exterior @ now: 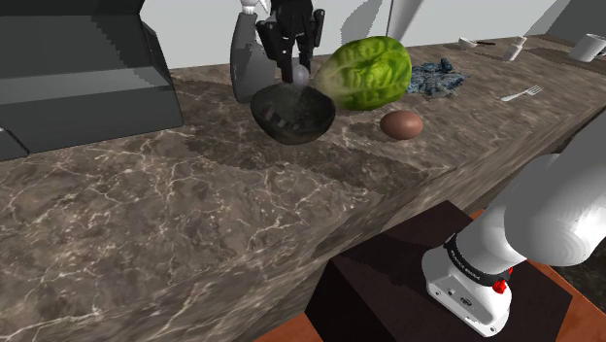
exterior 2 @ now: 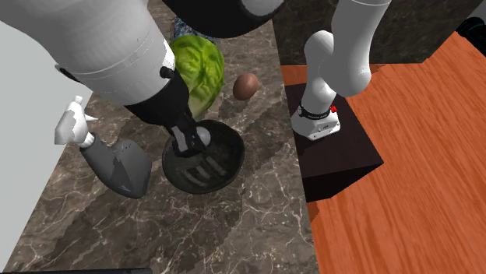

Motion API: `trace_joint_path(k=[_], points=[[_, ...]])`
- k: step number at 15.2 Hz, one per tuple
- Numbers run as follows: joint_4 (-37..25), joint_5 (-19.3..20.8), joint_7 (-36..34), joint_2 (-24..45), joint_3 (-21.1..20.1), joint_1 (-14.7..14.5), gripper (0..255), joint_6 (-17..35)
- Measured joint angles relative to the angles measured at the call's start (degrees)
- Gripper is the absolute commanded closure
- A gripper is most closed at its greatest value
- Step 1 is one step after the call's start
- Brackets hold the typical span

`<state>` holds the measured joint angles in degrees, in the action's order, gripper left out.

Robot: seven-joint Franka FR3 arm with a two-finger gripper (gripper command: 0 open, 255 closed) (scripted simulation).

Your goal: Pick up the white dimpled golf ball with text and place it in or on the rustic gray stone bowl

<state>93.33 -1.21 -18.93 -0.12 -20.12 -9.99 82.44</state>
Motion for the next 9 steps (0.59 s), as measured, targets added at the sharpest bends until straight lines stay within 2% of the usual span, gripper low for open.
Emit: trace_joint_path(k=[6, 9], points=[[5.4, -0.2, 0.2, -0.6, 0.0, 0.0, 255, 4.8], [6.3, -0.2, 0.3, -0.8, 0.1, 0.1, 255, 5.5]])
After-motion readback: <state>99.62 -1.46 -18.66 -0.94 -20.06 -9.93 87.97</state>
